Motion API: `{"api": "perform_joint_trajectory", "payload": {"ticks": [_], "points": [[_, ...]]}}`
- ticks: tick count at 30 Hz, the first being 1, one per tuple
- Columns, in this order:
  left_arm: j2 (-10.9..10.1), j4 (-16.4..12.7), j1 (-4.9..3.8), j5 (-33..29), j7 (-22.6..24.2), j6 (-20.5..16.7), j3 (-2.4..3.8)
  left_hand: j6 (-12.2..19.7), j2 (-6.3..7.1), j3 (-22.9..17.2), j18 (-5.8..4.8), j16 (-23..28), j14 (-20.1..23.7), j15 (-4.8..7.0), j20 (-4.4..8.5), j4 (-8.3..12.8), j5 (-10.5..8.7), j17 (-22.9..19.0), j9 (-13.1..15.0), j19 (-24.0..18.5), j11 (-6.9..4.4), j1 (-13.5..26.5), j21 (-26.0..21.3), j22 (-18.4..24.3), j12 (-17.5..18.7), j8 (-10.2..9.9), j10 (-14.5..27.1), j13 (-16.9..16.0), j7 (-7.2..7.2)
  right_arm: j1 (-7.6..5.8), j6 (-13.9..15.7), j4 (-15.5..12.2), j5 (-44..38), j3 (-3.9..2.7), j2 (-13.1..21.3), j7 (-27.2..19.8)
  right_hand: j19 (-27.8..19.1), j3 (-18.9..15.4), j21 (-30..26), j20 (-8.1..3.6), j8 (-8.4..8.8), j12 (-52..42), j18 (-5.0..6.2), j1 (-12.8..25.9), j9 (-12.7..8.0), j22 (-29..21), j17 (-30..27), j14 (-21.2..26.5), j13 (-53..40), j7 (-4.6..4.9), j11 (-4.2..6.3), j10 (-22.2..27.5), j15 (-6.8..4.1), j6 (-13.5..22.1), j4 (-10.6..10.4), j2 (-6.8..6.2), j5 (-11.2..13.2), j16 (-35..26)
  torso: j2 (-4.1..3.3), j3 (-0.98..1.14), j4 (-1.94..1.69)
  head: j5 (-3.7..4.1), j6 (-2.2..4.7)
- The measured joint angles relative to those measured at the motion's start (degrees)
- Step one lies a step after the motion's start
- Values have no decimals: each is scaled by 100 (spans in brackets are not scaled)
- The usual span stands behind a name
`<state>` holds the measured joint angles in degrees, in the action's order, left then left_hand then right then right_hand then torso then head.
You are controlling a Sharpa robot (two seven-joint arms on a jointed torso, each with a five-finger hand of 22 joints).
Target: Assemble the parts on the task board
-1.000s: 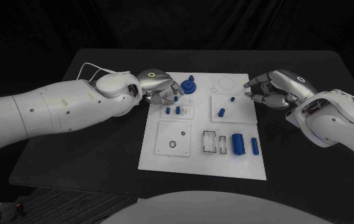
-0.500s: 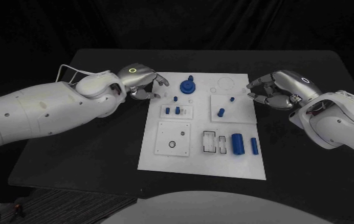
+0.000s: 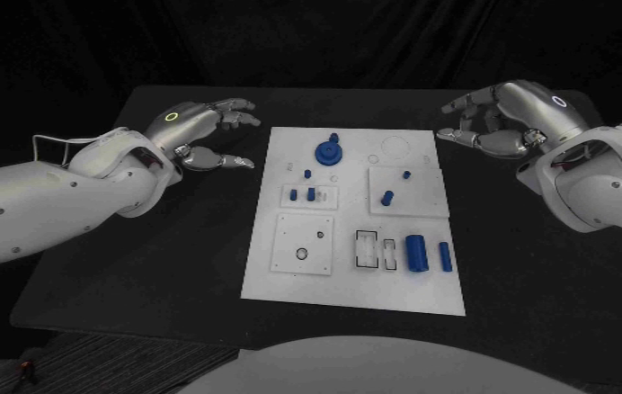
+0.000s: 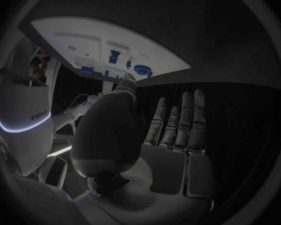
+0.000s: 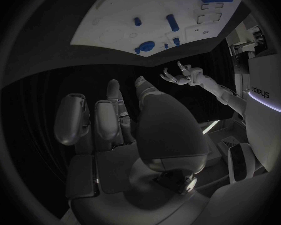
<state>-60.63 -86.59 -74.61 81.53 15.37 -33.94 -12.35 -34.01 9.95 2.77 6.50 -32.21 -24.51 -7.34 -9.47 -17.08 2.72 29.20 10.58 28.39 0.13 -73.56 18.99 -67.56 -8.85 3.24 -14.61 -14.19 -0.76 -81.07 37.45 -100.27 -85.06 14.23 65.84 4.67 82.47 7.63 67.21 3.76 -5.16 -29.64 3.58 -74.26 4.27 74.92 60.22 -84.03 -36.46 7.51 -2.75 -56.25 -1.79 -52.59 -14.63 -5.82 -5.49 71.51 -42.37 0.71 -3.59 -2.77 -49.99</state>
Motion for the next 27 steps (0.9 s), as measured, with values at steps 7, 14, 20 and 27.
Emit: {"api": "perform_joint_trajectory", "payload": {"ticks": [7, 14, 20, 27], "points": [[-134, -251, -34, -1987, 896, 584, 0, 1688, -93, 626, -238, 3092, 2344, 151, -372, -6, 12, -2747, -611, -2070, -581, 681, -1622, 2589, 652, -125, 1177, 1063, 408, -313, -12, 6, -413, -1, -163, 457, 4, -172, -117, 189, 30, 1518, 0, -217, 31, 2, -77, 8, 1372, 48, -259, 548, 169, -2, -64, -198, -95, -31, 29, -115, -88, 53, 0], [48, -241, -46, -4022, 1522, 1758, -2, 2395, 388, 1010, -259, 3201, 2451, 180, -600, -31, 35, -2911, -824, -2626, -718, 1065, -1771, 4977, 866, -163, 1457, 1407, 748, -392, -403, 167, -848, -2, -426, 721, -130, 92, -576, 116, 129, 2122, 94, -764, 22, 2, -435, 118, 2125, -784, -241, 393, 59, 91, 264, 44, -382, -294, 50, -250, -146, 124, 113], [177, -169, -47, -4971, 1809, 2477, -3, 2575, 379, 1009, -258, 3201, 2448, 224, -641, -31, 35, -2915, -882, -2746, -782, 1126, -1815, 5917, 866, -186, 1452, 1413, 928, -397, -960, 330, -1066, 0, -652, 787, -202, 114, -745, 104, 129, 2295, 94, -797, 2, 1, -585, 196, 2333, -805, -236, 382, 46, 72, 382, 76, -163, -410, 46, -339, -196, 236, 266], [260, -172, -30, -5600, 2009, 2993, -4, 2792, 266, 942, -257, 3201, 2460, 254, -678, -31, 35, -2915, -941, -2783, -844, 1238, -1845, 6414, 866, -213, 1454, 1414, 1145, -367, -1511, 435, -1207, 1, -810, 778, -222, 58, -871, 126, 129, 2382, 93, -658, 2, 1, -684, 235, 2482, -772, -236, 382, 47, 38, 326, -115, 110, -473, 26, -447, -276, 437, 465]]}}
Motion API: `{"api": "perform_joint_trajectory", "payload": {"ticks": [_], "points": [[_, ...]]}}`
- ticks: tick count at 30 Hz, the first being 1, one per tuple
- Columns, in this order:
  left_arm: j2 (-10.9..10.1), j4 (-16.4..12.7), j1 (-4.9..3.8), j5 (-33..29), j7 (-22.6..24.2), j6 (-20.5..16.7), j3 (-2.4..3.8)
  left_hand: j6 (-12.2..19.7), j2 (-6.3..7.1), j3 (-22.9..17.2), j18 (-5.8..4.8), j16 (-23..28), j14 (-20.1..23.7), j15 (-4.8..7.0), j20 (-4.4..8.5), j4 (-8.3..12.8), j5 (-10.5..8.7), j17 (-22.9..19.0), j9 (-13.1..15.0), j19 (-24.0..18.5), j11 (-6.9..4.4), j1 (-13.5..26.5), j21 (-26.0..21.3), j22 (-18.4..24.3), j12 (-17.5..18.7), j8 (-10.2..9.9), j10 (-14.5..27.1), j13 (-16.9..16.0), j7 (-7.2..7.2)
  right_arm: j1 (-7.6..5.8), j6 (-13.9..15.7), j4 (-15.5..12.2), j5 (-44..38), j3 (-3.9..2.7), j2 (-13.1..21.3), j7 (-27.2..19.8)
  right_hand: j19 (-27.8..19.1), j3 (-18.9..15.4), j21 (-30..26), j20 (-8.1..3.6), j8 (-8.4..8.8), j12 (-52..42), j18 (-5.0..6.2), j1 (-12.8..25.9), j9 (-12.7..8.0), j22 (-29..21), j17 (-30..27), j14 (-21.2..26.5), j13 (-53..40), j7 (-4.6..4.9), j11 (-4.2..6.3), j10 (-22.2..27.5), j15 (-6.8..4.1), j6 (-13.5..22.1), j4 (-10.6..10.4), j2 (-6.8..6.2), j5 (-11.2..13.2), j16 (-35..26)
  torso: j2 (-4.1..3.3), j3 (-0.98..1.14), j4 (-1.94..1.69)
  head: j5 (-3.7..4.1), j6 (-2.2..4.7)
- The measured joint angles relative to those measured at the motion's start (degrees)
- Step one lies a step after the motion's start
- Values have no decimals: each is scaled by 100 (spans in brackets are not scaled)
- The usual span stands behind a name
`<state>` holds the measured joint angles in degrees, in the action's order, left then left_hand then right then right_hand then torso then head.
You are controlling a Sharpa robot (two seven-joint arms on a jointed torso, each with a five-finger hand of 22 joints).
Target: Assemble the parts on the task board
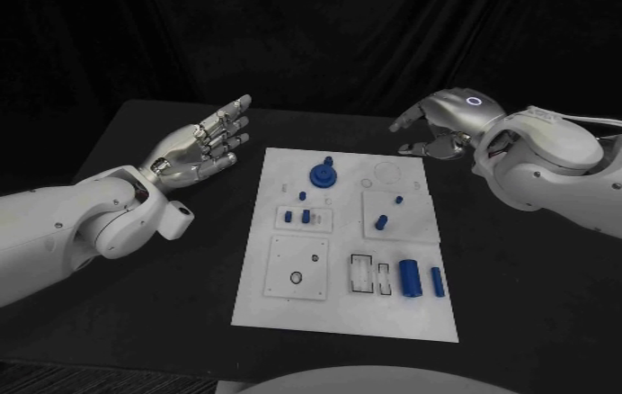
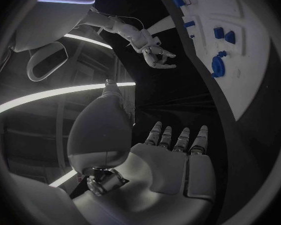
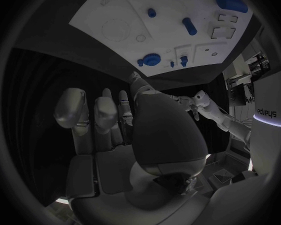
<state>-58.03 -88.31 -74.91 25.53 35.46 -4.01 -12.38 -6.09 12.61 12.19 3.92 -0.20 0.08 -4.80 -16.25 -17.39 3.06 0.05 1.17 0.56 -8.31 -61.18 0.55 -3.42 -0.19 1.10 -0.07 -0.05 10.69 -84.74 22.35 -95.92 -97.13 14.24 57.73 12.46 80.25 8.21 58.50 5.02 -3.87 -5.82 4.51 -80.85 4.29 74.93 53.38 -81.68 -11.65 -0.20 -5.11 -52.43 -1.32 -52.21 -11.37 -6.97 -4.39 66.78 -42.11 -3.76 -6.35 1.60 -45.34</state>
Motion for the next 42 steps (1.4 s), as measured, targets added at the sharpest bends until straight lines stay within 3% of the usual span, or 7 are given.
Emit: {"api": "perform_joint_trajectory", "payload": {"ticks": [5, 11, 16, 22, 32, 39, 42], "points": [[14, -83, 13, -487, 74, 196, -2, 205, -91, -71, 94, 0, -15, 14, 32, 8, 0, 0, -42, -33, -20, 91, -22, 165, 0, -34, 3, 0, 204, 85, -268, 79, -52, 0, -70, -18, 0, 26, 0, 0, 0, 22, 0, -5, -9, 0, -4, 0, 58, 73, -23, -107, 0, 14, -56, 6, 124, 0, -3, -64, -46, 143, 80], [18, -147, 15, -834, 146, 270, -2, 467, -428, -374, 463, 0, -10, 504, 977, 9, 0, 1, -76, -56, -263, 157, -22, 334, 0, -60, 8, -1, 292, 183, -455, 137, -83, 0, -109, -64, 0, 122, 0, 0, 0, 22, -1, -170, -13, -1, -1, 0, 121, 167, -24, -211, 0, -1, 40, 171, 133, 0, 16, -104, -59, 231, 113], [8, -202, 16, -986, 200, 275, -1, 435, -723, -569, 495, 0, -13, 647, 1290, 28, 0, 2, -76, -61, -221, 71, -22, 337, 0, -60, 6, -2, 229, 230, -561, 147, -94, 1, -113, -114, 0, 140, 9, 0, 0, 22, -1, -213, -16, -1, 57, 0, 180, 276, -9, -489, 0, -51, 81, 214, 133, 0, 37, -114, -60, 274, 109], [-5, -220, 23, -1076, 220, 274, -1, 416, -863, -630, 495, 0, -14, 574, 1261, 47, 0, 3, -75, -62, -100, -34, -22, 337, 0, -61, -1, -3, 211, 287, -664, 132, -95, 0, -85, -151, 21, 117, 30, 21, 0, 22, 0, -213, -15, -1, 73, -27, 245, 380, -4, -638, 27, -112, 105, 214, 133, 26, 48, -115, -63, 297, 107], [-4, -215, 40, -1144, 217, 280, -2, 380, -1071, -678, 494, 0, -3, 239, 851, 31, 0, 5, -71, -58, 179, -170, -22, 336, 0, -61, -3, -4, 109, 491, -747, 37, -66, 0, 45, -183, 21, 87, 30, 21, 0, 72, -1, -179, -15, -2, 60, -27, 318, 526, -11, -686, 27, -195, 134, 182, 133, 26, 47, -109, -58, 285, 91], [2, -206, 47, -1160, 210, 307, -2, 373, -1001, -678, 494, 0, -10, 192, 723, 31, 0, 4, -71, -50, 220, -239, -22, 335, 0, -60, 7, -5, 86, 607, -761, 53, -35, 1, 51, -195, 43, 87, 30, 42, 0, 78, -1, -179, -15, -2, 48, -47, 334, 574, 10, -707, 46, -190, 134, 182, 133, 26, 44, -106, -55, 305, 83], [5, -200, 51, -1163, 208, 323, -2, 338, -969, -678, 493, 0, -3, 158, 659, 31, 0, 2, -64, -52, 311, -272, -22, 335, 0, -60, 6, -5, 50, 650, -764, 78, -24, 1, 40, -200, 43, 71, 30, 43, 0, 110, -1, -179, -15, -2, 48, -33, 379, 741, -7, -729, 73, -266, 150, 182, 87, 26, 41, -105, -59, 315, 91]]}}
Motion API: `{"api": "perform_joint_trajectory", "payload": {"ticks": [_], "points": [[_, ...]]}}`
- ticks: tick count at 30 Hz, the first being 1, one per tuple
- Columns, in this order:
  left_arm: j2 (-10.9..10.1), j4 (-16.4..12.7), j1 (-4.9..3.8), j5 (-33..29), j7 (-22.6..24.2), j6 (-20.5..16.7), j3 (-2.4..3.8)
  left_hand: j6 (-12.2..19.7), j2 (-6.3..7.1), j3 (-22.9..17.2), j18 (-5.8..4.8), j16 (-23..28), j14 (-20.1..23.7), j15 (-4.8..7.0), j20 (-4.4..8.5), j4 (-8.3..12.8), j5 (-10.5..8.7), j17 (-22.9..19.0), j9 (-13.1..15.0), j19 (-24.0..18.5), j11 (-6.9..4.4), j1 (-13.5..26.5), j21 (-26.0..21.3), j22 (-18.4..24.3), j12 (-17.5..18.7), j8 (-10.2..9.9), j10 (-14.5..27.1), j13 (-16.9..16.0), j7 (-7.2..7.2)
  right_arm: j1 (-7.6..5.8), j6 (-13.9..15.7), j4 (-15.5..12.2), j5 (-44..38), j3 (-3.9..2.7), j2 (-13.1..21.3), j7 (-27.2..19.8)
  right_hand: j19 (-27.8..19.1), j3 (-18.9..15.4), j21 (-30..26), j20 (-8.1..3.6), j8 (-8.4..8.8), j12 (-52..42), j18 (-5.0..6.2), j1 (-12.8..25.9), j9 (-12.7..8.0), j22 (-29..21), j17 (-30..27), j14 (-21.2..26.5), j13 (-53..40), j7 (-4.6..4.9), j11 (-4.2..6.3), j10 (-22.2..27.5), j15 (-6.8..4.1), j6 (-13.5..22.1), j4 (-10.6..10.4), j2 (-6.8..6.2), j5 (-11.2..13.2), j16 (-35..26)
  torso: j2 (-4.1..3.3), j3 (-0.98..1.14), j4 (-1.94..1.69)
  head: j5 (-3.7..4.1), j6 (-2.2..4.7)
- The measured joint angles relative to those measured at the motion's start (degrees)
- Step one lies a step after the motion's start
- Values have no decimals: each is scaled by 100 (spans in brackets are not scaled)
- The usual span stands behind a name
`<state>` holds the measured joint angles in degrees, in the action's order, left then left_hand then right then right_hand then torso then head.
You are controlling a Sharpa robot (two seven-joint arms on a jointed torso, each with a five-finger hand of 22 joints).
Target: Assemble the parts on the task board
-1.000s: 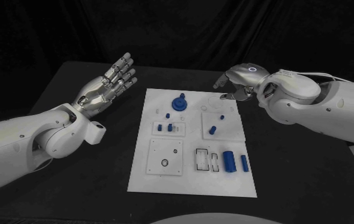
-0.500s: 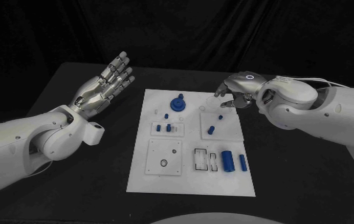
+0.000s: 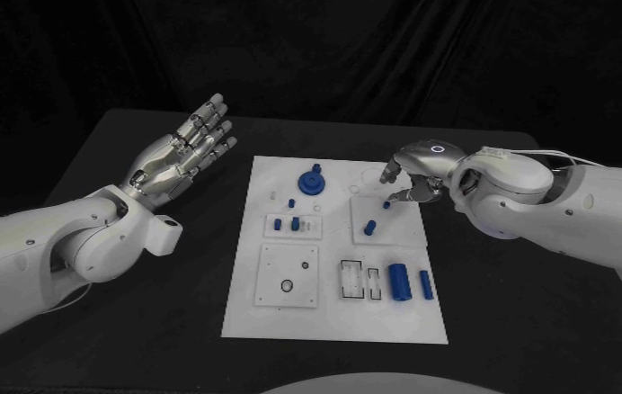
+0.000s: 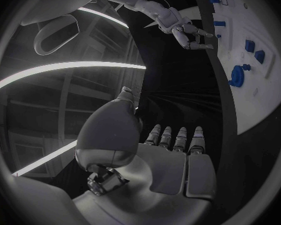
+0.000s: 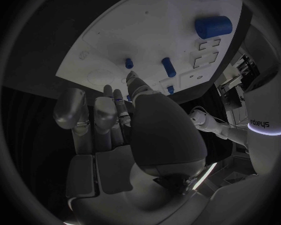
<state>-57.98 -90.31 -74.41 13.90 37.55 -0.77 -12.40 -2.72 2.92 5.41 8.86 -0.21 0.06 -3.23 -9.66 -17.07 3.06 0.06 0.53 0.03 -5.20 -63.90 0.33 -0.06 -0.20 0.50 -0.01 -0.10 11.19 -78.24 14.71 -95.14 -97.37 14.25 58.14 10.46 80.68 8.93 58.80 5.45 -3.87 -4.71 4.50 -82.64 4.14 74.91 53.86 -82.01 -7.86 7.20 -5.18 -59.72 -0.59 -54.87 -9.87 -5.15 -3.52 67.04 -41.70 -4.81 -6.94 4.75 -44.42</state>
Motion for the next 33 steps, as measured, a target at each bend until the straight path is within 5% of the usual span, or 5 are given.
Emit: {"api": "perform_joint_trajectory", "payload": {"ticks": [2, 6, 17, 22, 33], "points": [[2, 4, 2, -2, -1, 11, 0, -29, 6, 0, 0, 0, -8, -48, -48, 0, 0, -1, 7, -8, 94, -36, 0, 0, 0, 0, 1, 0, -104, 24, -2, 21, 5, 0, -12, -2, 0, 0, 0, 0, -1, 1, 0, 0, 0, 0, 0, -9, 18, 40, 17, -18, 9, -41, 0, 0, -3, 0, 1, 0, -2, 3, -13], [13, 15, 7, -4, -3, 29, 0, -47, -8, 0, 1, 0, -8, -49, -48, 0, 0, -2, 8, -8, 103, -50, 0, 0, 0, 0, -6, 2, -128, 78, -11, 73, 12, -1, -40, -7, 19, 17, 0, 19, -31, 28, -1, 0, 0, 0, 3, -9, 48, 121, -8, -43, 9, -121, 17, 0, -81, 0, 3, -1, -3, 30, -47], [37, 31, 16, -9, -16, 83, 0, -106, -95, 0, 92, 0, -9, -89, -160, 0, 0, -1, 17, 2, 194, -137, 0, -1, 0, 0, 2, 5, -230, 223, -28, 140, 24, 0, -99, -31, 20, 33, 0, 19, -53, 28, -1, 0, 13, -1, 14, -30, 80, 109, 6, -152, 29, -235, 32, 0, -176, 0, 4, -5, -5, 13, -64], [37, 40, 18, -11, -30, 99, 0, -107, -139, 0, 92, 0, -9, -89, -202, 0, 0, 0, 17, 3, 211, -181, 0, -1, 0, 0, 1, 4, -272, 250, -28, 143, 27, 0, -111, -58, 41, 96, 0, 41, -53, 28, -2, -50, 13, -1, 45, -30, 124, 119, -4, -264, 30, -327, 63, 31, -423, 40, 4, -4, -7, -9, -98], [74, 83, 26, -13, -111, 142, -1, -129, -419, -16, 92, 0, -8, -213, -335, 17, 315, 1, 23, -8, 335, -461, 0, -2, 0, 0, 3, 3, -395, 297, -16, 138, 31, -2, -137, -127, 43, 436, 52, 42, -53, 27, -2, -275, 18, 4, 76, -49, 247, 98, 11, -504, 49, -516, 175, -12, -802, 65, 5, -5, -4, -35, -170]]}}
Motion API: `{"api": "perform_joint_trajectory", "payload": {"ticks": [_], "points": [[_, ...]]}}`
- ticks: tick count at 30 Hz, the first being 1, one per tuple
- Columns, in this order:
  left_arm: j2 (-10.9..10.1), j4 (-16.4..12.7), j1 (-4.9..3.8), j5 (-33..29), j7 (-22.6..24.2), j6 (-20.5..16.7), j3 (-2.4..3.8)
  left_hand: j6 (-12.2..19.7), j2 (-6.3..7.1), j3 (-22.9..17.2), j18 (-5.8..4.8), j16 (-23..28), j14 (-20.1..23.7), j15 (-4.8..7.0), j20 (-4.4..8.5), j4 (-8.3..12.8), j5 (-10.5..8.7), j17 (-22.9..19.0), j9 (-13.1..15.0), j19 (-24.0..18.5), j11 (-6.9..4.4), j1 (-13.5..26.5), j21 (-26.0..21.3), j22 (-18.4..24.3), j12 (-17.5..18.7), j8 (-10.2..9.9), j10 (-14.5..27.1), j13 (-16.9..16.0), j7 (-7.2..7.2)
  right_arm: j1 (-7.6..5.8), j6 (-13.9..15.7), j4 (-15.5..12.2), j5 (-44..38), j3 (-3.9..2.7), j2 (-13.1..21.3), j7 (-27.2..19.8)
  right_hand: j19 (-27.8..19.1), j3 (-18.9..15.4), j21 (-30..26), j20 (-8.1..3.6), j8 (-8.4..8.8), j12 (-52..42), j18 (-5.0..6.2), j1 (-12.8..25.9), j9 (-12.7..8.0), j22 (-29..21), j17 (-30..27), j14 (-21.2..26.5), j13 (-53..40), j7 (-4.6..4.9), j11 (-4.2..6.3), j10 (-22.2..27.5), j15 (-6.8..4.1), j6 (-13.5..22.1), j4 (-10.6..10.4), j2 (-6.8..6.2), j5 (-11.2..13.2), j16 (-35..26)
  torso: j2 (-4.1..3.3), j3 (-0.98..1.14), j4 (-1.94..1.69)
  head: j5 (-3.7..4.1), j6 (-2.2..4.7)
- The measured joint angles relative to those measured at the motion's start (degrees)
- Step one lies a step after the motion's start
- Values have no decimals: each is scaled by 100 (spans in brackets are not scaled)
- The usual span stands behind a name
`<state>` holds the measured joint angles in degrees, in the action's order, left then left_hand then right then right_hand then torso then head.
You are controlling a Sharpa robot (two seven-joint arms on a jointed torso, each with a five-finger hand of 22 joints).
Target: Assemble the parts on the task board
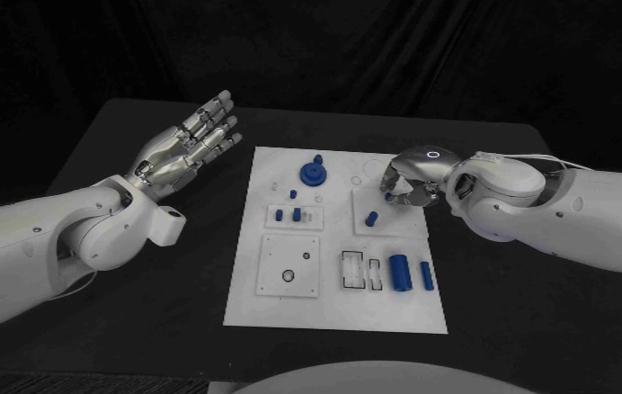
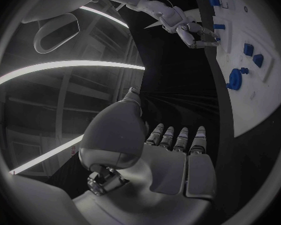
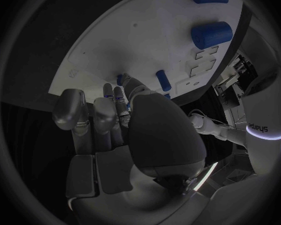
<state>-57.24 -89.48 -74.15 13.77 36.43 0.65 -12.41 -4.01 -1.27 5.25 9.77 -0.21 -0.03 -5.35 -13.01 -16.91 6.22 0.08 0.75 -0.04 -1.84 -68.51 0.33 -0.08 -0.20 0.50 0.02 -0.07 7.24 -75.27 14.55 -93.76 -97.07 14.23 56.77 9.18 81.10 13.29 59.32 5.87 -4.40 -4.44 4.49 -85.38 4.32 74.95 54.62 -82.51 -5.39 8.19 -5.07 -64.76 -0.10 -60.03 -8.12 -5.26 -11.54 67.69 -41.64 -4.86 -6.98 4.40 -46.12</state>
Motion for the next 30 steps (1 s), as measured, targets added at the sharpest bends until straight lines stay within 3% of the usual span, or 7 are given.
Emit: {"api": "perform_joint_trajectory", "payload": {"ticks": [3, 11, 17, 22, 25, 30], "points": [[2, 6, 3, 0, -23, 11, 0, -50, -124, 51, 0, 0, 12, -12, -33, 14, 164, 0, 6, 8, 0, -124, 0, 0, 0, 0, 0, 0, -50, 24, 12, 0, 0, 0, -9, -30, 39, 173, 76, -4, -37, 0, 0, -57, 19, 0, 43, 0, 42, -15, 28, -150, 0, -124, 53, -31, -80, 42, 0, 1, 0, -18, -10], [7, 14, 7, -2, -88, 48, 0, -162, -241, 148, 0, 0, -8, -92, -81, 16, 312, 2, 22, 1, 81, -241, 0, -26, 0, 26, 2, -1, -161, 72, 53, 49, 1, -6, -55, -94, 59, 385, 148, -24, -37, 0, 0, -104, 39, -1, 69, -22, 106, -34, 61, -325, -22, -255, 107, -32, -84, 42, 0, 1, -2, -33, -29], [23, 29, 15, -2, -139, 90, 0, -226, -391, 232, -1, 0, 9, -152, -135, 23, 495, 0, 30, 13, 81, -391, 0, -51, 0, 61, 2, -2, -268, 98, 102, 74, 0, -18, -74, -123, 79, 508, 174, -44, -82, 15, 0, -124, 70, -1, 69, -41, 138, -74, 111, -480, -41, -415, 182, -54, -83, 42, -1, 2, 1, -63, -54], [26, 35, 19, -3, -175, 119, -1, -234, -406, 264, -1, 0, -3, -167, -143, 23, 532, -3, 36, 21, 81, -450, 0, -77, 0, 61, 2, -3, -316, 115, 161, 65, 0, -14, -49, -140, 110, 591, 248, -75, -121, -7, 0, -154, 108, -2, 86, -73, 141, -123, 169, -641, -73, -547, 265, -87, -34, 42, 0, 3, 1, -64, -43], [26, 44, 23, -3, -195, 135, -1, -234, -433, 311, -1, 0, 8, -196, -184, 23, 577, -3, 36, 21, 85, -478, 0, -113, 0, 61, -2, -3, -317, 125, 232, 33, 0, -7, -6, -155, 113, 601, 279, -78, -121, -9, 0, -154, 111, -2, 107, -93, 142, -128, 150, -662, -93, -552, 276, -87, 12, 49, 2, 3, 4, -62, -41], [35, 69, 28, -4, -231, 158, -1, -267, -524, 416, -1, 0, 1, -306, -249, 34, 678, -3, 36, 80, 125, -616, 0, -209, 0, 61, -1, 0, -355, 127, 397, -97, 1, -5, 122, -171, 132, 612, 329, -97, -121, -10, 0, -154, 130, -2, 136, -114, 141, -143, 168, -693, -114, -610, 265, -87, 116, 68, 8, 3, 4, -66, -65]]}}
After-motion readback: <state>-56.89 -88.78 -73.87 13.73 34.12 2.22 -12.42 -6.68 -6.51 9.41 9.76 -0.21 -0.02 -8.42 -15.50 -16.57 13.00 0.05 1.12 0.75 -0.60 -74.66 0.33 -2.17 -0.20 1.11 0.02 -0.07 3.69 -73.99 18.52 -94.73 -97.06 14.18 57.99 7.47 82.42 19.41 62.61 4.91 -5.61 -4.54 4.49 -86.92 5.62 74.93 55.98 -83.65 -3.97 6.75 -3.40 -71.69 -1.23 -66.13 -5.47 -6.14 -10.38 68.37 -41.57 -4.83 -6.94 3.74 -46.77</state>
